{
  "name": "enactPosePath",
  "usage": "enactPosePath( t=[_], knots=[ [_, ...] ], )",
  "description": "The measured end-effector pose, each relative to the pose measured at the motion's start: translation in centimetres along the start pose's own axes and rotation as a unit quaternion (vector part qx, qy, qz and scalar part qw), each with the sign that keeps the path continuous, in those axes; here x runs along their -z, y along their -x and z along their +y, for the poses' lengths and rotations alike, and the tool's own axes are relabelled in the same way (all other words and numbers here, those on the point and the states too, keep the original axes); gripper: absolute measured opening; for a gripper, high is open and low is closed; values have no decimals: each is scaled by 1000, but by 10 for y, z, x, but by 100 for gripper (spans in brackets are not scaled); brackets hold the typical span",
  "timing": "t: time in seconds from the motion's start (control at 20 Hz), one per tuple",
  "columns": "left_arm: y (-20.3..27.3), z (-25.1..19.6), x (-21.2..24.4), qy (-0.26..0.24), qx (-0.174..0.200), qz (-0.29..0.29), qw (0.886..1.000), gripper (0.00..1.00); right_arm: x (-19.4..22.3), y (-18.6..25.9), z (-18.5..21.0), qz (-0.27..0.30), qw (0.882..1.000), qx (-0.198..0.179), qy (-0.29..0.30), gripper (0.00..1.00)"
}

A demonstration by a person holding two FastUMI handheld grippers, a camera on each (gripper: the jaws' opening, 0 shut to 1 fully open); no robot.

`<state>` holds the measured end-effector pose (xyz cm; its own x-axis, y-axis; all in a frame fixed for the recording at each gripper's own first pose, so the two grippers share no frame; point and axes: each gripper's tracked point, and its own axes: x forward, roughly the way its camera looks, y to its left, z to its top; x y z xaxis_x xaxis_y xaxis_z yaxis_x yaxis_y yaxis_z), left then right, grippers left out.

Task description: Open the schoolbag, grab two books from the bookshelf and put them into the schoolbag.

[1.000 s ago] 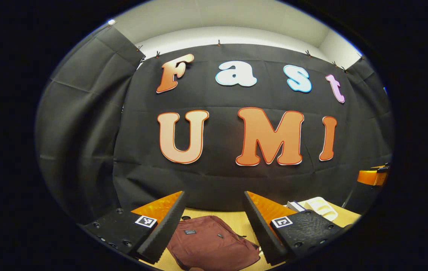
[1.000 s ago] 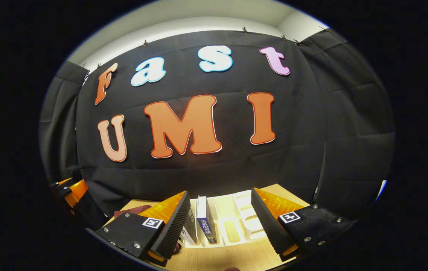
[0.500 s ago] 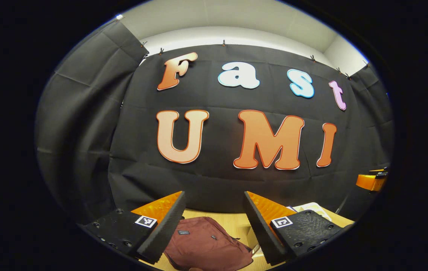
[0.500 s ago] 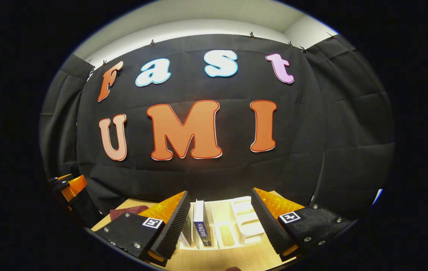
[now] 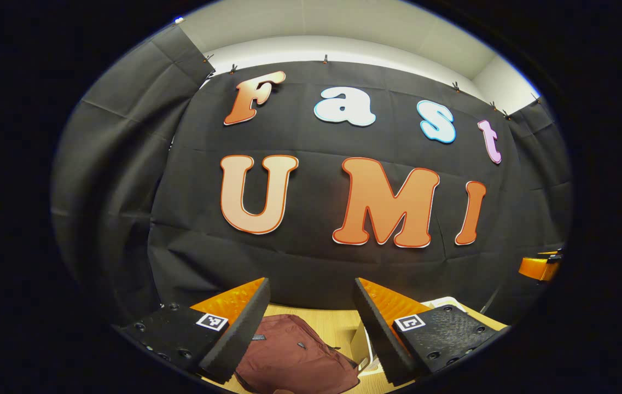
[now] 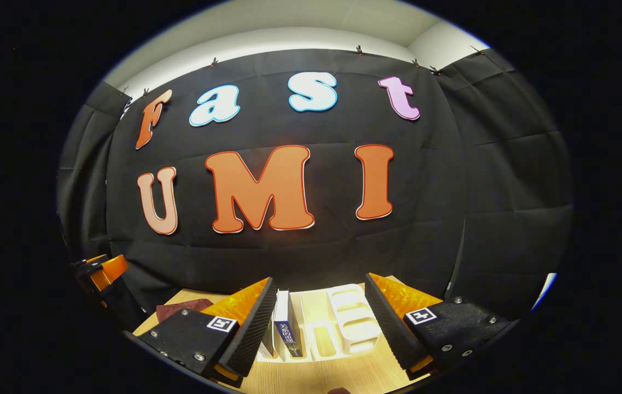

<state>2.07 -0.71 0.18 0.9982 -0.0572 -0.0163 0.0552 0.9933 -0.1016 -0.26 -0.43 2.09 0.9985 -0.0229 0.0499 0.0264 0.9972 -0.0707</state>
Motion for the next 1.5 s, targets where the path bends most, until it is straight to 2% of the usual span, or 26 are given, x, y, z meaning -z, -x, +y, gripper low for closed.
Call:
enactPosePath(
  t=[0.35,0.55,0.95,1.2,1.4,1.45,1.5],
  knots=[
    [1,4,2,-12,-5,-3,1000,94,7,-3,10,12,1000,-13,-3,96],
    [2,10,10,-7,-9,7,1000,95,9,-2,9,12,1000,-12,4,96],
    [8,17,13,-27,-16,8,999,94,13,2,6,20,1000,-9,7,96],
    [15,13,34,-73,-13,24,997,94,25,7,5,31,999,-6,9,96],
    [20,10,82,-165,-9,60,984,94,42,10,-2,50,999,4,13,96],
    [22,6,100,-177,-1,73,981,98,47,10,-3,56,998,5,13,96],
    [24,4,116,-187,1,83,979,95,51,10,-4,62,998,7,12,96]
  ],
)
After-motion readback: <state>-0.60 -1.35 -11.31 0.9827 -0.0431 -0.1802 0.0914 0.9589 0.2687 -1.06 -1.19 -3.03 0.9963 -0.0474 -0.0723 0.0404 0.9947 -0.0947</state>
